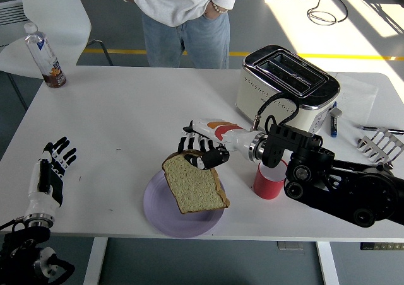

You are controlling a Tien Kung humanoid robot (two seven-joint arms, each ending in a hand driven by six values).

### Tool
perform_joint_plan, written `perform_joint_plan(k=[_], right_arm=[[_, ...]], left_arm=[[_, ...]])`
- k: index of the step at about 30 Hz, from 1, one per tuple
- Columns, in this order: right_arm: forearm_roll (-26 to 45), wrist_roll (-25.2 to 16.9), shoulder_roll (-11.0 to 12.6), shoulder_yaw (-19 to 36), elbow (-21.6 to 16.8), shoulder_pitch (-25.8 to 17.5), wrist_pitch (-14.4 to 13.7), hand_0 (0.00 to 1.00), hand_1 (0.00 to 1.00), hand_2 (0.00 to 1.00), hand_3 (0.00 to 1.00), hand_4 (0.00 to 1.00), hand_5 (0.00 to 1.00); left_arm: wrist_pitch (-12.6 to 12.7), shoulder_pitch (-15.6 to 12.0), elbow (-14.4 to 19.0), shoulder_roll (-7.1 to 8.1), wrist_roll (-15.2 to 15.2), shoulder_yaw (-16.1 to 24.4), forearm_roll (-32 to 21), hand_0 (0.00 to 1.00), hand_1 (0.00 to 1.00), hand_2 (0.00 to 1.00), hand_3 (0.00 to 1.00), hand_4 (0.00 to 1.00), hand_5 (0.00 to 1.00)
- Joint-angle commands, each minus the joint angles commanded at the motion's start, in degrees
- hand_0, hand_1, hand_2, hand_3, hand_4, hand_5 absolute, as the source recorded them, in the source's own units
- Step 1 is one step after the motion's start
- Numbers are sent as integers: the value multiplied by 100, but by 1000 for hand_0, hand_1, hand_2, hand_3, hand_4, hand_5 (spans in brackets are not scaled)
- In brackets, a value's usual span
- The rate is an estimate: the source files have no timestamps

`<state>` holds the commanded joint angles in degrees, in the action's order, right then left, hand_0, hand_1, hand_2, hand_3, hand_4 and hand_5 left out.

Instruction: Push plate across desktop,pick up the break from the machine,place the break in the plate

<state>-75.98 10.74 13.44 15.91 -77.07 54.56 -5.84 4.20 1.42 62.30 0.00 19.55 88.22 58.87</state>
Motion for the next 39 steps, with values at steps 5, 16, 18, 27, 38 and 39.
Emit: perform_joint_plan(k=[5, 16, 18, 27, 38, 39], right_arm=[[237, -144, -121, -136, 344, -90, 31, 276, 290, 380, 443, 345, 2], [133, -639, -351, -224, 877, -186, -75, 474, 539, 571, 585, 539, 147], [123, -677, -373, -223, 923, -200, -104, 474, 539, 571, 585, 539, 147], [2, -885, -455, -182, 1068, -242, 3, 762, 777, 909, 905, 660, 221], [75, -1193, -408, 179, 897, -252, -454, 815, 813, 952, 968, 687, 239], [77, -1197, -386, 242, 840, -265, -494, 820, 813, 953, 976, 712, 261]], left_arm=[[0, -5, 4, 0, -1, -19, 10, 806, 799, 879, 789, 526, 998], [2, -39, -4, 0, -3, -80, 24, 806, 799, 879, 788, 524, 998], [3, -36, 0, 0, -1, -88, 29, 806, 799, 879, 788, 524, 998], [9, -50, -12, 0, 10, -122, 23, 806, 799, 879, 788, 525, 998], [11, -18, -4, 0, 13, -75, 26, 806, 798, 879, 788, 523, 998], [11, -16, -2, 0, 13, -70, 28, 806, 799, 879, 787, 521, 998]])
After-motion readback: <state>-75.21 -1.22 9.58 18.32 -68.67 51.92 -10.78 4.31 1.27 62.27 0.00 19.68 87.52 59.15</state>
